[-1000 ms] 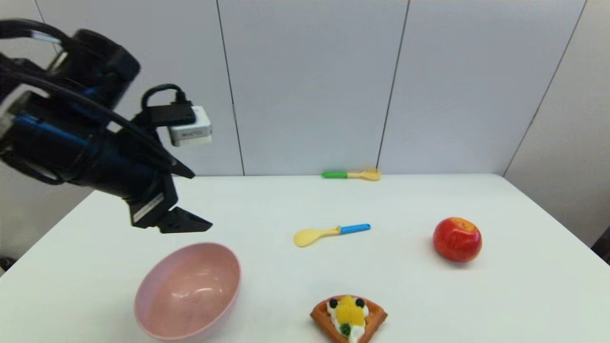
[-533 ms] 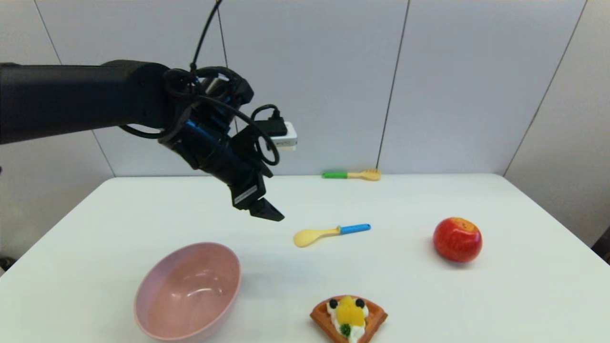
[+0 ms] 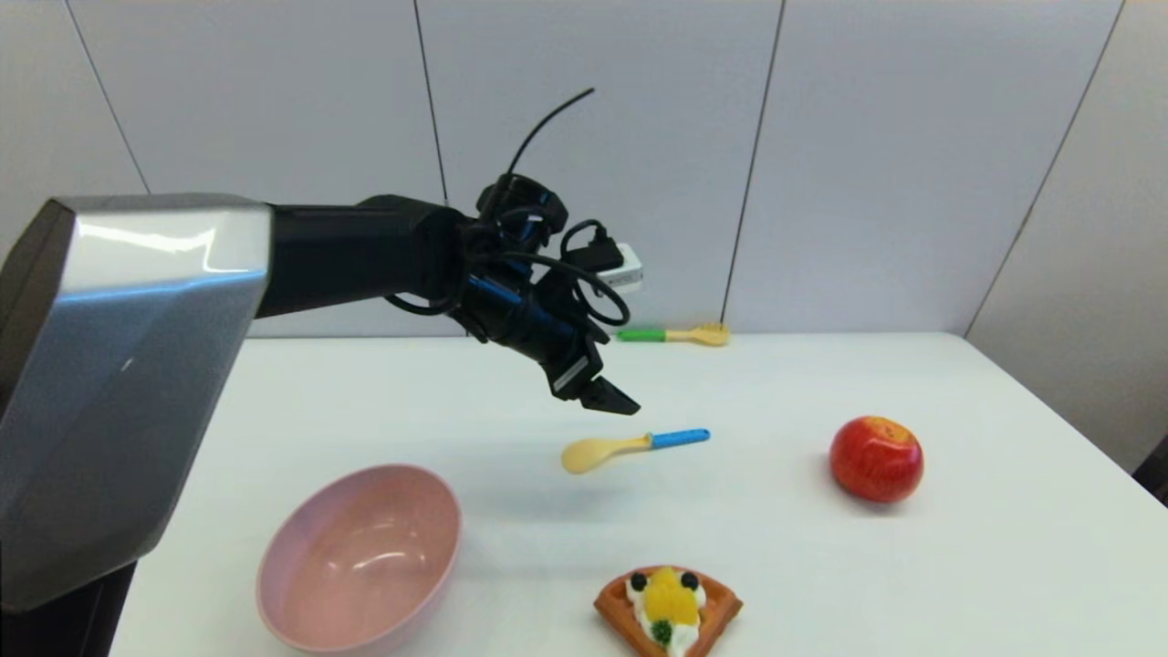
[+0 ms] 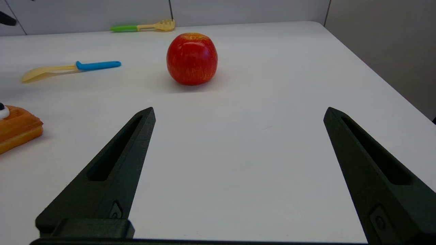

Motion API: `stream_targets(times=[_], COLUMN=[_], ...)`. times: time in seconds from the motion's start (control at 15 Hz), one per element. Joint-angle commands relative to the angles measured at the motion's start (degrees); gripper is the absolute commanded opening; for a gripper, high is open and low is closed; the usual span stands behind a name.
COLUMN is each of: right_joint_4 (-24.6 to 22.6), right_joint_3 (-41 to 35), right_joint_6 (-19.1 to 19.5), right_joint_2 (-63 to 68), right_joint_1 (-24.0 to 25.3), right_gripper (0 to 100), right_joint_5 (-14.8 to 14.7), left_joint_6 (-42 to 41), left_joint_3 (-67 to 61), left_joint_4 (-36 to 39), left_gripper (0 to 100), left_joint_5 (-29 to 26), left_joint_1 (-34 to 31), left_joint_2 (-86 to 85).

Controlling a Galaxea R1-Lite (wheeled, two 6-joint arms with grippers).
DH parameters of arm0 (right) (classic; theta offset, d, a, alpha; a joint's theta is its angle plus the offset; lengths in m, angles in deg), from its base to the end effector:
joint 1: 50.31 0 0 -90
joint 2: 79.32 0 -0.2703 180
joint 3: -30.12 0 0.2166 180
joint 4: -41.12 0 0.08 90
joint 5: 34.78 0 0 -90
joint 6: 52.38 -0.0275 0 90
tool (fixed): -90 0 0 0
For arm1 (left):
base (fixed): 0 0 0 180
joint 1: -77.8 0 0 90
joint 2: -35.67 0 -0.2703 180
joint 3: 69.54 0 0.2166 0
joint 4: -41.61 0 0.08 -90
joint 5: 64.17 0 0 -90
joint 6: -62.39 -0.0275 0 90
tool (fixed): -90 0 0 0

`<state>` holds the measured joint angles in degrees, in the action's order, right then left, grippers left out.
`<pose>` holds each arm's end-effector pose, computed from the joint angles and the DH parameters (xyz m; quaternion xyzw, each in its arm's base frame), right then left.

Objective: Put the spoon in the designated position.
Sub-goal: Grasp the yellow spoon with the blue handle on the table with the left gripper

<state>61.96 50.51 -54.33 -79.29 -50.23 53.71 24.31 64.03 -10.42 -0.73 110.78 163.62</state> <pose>0.0403 -0.0007 0.0746 0.0170 0.0040 -0.0125 0.9998 0.3741 -0.2574 0.1586 0.2811 0.2230 -0.5597 0.7470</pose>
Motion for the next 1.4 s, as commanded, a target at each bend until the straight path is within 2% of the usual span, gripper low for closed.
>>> stream_targets(times=[0.07, 0.27, 1.4], right_joint_4=[0.00, 0.00, 0.00], right_joint_3=[0.00, 0.00, 0.00], right_joint_6=[0.02, -0.07, -0.07], right_joint_2=[0.06, 0.06, 0.06], right_joint_1=[0.01, 0.01, 0.01], right_gripper=[100, 100, 100], right_joint_5=[0.02, -0.07, 0.02], left_joint_6=[3.72, 6.27, 8.29], left_joint_3=[0.03, 0.03, -0.50], left_joint_4=[4.83, 6.06, 4.30], left_gripper=[100, 100, 100], left_joint_5=[-0.77, -0.86, -0.95], left_joint_1=[1.82, 2.78, 2.78], left_joint_2=[3.88, 5.64, 10.65])
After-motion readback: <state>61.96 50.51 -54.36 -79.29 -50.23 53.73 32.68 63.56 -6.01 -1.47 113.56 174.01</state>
